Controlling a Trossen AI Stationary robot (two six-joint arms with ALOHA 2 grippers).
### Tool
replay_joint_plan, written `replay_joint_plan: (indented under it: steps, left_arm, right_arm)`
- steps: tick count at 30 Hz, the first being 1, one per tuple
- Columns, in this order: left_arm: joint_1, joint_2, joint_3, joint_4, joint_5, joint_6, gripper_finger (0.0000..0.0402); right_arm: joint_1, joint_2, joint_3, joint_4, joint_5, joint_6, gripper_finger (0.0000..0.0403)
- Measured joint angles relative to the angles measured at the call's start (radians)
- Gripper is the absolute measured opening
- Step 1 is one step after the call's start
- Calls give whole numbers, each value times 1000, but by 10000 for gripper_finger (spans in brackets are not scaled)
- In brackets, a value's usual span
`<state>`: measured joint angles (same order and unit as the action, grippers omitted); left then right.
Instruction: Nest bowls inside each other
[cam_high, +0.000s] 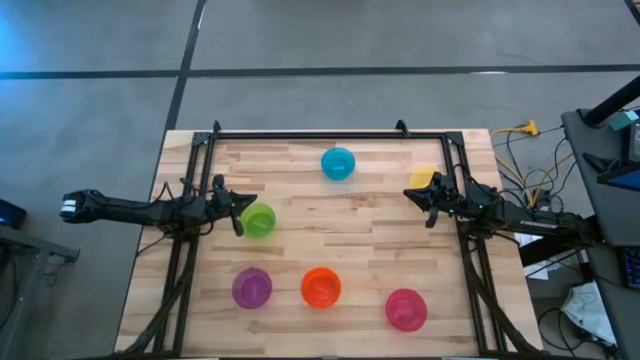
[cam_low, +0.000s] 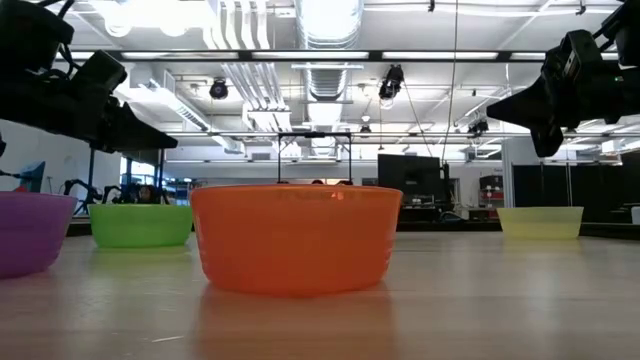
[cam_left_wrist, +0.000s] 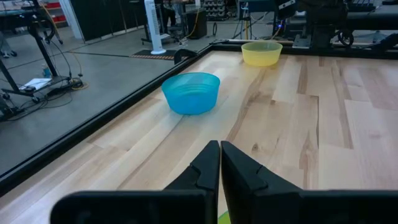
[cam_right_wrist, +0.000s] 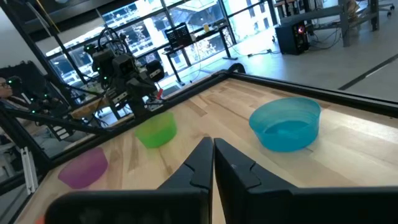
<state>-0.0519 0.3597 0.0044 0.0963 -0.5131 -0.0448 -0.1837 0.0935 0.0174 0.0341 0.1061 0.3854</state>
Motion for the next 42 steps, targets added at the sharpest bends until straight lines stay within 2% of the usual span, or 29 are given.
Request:
replay_joint_plan:
  steps: [17, 19, 22, 27, 30, 39, 40, 42]
  left_arm:
    - [0, 0, 0, 0, 0, 0, 0]
    - [0, 0, 0, 0, 0, 0, 0]
    - [0, 0, 0, 0, -1, 11, 0]
    - [0, -2, 0, 56, -100, 215, 0]
    - [0, -2, 0, 60, -100, 237, 0]
    - [0, 5, 0, 65, -93, 209, 0]
    - [0, 5, 0, 76, -83, 171, 0]
    - [0, 5, 0, 113, -68, 81, 0]
  right_arm:
    - [2, -1, 0, 0, 0, -4, 9]
    - [2, 0, 0, 26, 28, -111, 9]
    - [2, -2, 0, 114, 101, -424, 9]
    - [2, -1, 0, 179, 105, -807, 9]
    - [2, -1, 0, 208, 105, -983, 9]
    - [2, -1, 0, 209, 104, -975, 9]
    - [2, -1, 0, 214, 96, -930, 9]
    - [2, -1, 0, 241, 39, -715, 9]
